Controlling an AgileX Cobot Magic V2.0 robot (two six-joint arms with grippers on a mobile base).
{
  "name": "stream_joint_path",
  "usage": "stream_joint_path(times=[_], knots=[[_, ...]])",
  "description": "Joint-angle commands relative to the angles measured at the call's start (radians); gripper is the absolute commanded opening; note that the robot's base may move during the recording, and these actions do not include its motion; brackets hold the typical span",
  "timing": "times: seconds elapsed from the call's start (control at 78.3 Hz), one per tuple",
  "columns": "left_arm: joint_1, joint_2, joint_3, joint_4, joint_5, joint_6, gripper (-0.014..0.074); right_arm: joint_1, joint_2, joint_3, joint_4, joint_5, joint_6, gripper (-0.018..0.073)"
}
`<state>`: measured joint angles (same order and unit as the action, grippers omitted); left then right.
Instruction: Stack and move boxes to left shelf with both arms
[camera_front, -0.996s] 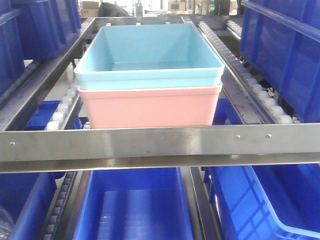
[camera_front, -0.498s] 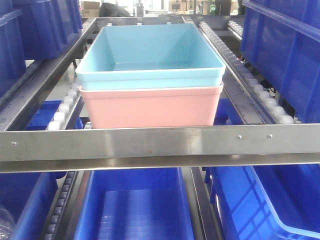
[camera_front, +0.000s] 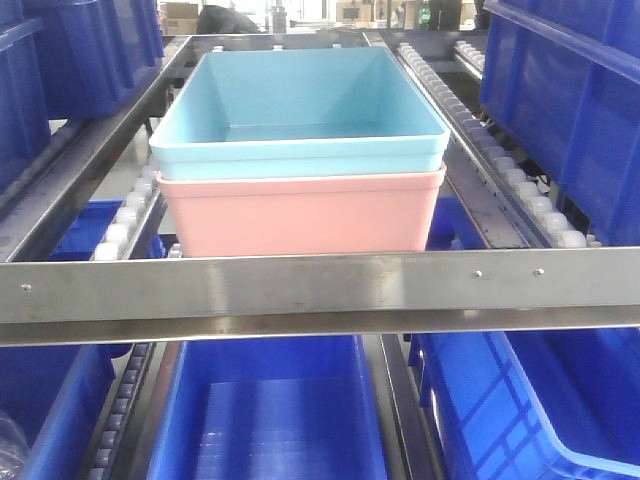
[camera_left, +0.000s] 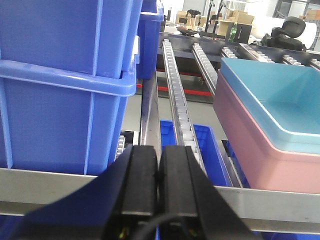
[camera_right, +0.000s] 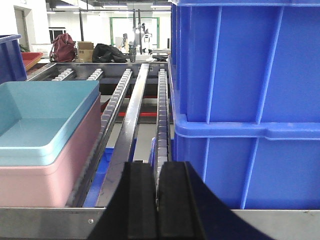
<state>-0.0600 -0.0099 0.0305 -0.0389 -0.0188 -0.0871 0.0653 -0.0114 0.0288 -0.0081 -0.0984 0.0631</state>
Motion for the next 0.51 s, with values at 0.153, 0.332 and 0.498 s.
stream_joint_path(times=[0.153,0.332,0.498], knots=[[0.000,-0.017,-0.005,0.001,-0.088,0.002,0.0000,-0.003,-0.019,-0.023,0.001,-0.086,-0.007,0.0050],[0.000,-0.017,-0.005,0.001,-0.088,0.002,0.0000,-0.003,-0.019,-0.023,0.001,-0.086,-0.007,0.0050],[0.000,-0.017,-0.005,0.001,-0.088,0.002,0.0000,-0.003,-0.019,-0.023,0.001,-0.086,-0.007,0.0050]])
